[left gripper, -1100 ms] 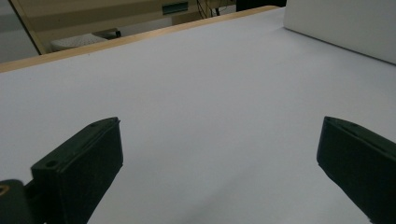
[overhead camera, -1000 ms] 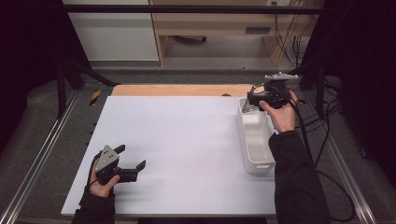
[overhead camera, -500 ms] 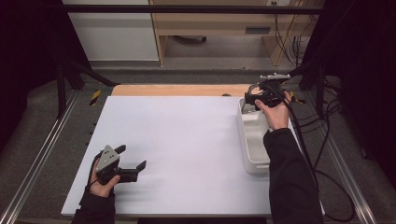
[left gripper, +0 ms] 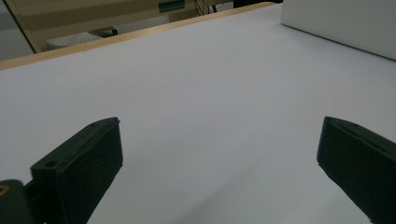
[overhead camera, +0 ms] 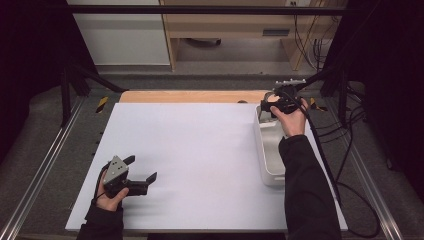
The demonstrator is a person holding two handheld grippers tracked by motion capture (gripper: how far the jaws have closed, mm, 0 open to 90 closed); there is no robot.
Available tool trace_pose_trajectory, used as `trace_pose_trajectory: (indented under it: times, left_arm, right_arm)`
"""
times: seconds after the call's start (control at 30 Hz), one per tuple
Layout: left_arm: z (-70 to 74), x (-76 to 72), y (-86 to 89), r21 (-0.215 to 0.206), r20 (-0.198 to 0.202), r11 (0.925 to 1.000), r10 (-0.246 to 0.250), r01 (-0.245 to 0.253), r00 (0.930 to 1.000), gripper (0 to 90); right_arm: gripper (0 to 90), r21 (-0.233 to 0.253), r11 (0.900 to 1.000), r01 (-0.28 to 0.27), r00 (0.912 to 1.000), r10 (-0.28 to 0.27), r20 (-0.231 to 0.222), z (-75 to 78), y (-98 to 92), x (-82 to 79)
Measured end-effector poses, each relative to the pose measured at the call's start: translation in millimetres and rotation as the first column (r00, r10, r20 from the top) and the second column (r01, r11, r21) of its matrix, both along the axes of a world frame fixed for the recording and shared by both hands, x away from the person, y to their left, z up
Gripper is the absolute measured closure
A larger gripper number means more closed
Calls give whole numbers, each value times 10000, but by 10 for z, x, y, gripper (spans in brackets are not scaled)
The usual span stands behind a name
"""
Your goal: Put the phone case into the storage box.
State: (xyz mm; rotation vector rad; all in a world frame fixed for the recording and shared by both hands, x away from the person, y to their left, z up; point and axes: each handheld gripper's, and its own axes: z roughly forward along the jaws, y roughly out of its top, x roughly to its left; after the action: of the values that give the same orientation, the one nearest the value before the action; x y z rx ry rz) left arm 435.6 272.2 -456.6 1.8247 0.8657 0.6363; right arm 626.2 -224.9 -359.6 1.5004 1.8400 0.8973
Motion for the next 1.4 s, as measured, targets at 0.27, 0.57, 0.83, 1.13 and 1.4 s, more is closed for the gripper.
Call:
trace_pose_trajectory:
  times: [0.27, 0.57, 0.83, 1.13, 1.4]
  left_arm:
    - [-5, 0, -6, 41, -19, 10000, -38, 38, 10000, 0]
    - [-11, 3, -12, 85, -32, 9999, -58, 58, 10000, 0]
    - [-16, 5, -15, 116, -55, 9999, -84, 85, 9999, 0]
    - [-19, 7, -17, 125, -64, 9999, -98, 99, 9999, 0]
    - [-19, 7, -17, 125, -65, 9999, -98, 98, 9999, 0]
  right_arm:
    - [116, -21, 10000, 54, 9999, -54, -139, -70, 11, 50]
    - [116, 79, 9998, 170, 9992, -167, -361, -165, -17, 93]
    - [116, 89, 9997, 242, 9986, -238, -468, -208, 7, 131]
    - [114, 127, 9992, 369, 9984, -363, -436, -245, 28, 162]
    - [113, 29, 9990, 440, 9977, -438, -511, -285, 51, 177]
